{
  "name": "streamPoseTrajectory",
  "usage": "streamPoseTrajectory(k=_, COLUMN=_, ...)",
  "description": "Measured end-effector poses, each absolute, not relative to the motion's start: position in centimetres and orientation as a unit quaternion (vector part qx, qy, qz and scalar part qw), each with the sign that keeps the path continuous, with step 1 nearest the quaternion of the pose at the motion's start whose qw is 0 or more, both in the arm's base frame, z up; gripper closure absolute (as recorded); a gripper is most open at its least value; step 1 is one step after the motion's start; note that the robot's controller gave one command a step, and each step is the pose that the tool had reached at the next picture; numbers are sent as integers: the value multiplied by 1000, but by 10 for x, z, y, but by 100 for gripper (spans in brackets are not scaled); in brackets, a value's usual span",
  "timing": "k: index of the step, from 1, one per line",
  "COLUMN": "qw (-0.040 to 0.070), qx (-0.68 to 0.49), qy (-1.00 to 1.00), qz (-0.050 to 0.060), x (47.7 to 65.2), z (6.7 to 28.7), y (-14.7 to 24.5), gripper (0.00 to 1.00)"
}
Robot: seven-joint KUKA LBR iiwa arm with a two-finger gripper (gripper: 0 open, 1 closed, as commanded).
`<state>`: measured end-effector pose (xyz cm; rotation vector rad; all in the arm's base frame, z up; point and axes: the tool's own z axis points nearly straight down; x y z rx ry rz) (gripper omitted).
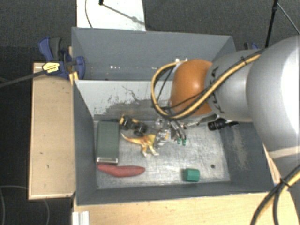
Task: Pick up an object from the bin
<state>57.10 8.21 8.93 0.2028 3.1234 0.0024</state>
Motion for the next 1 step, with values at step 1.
streamPoseTrajectory(k=1, qw=-2, qx=68, qy=998, qz=0, x=564, z=133, y=80, gripper=100)
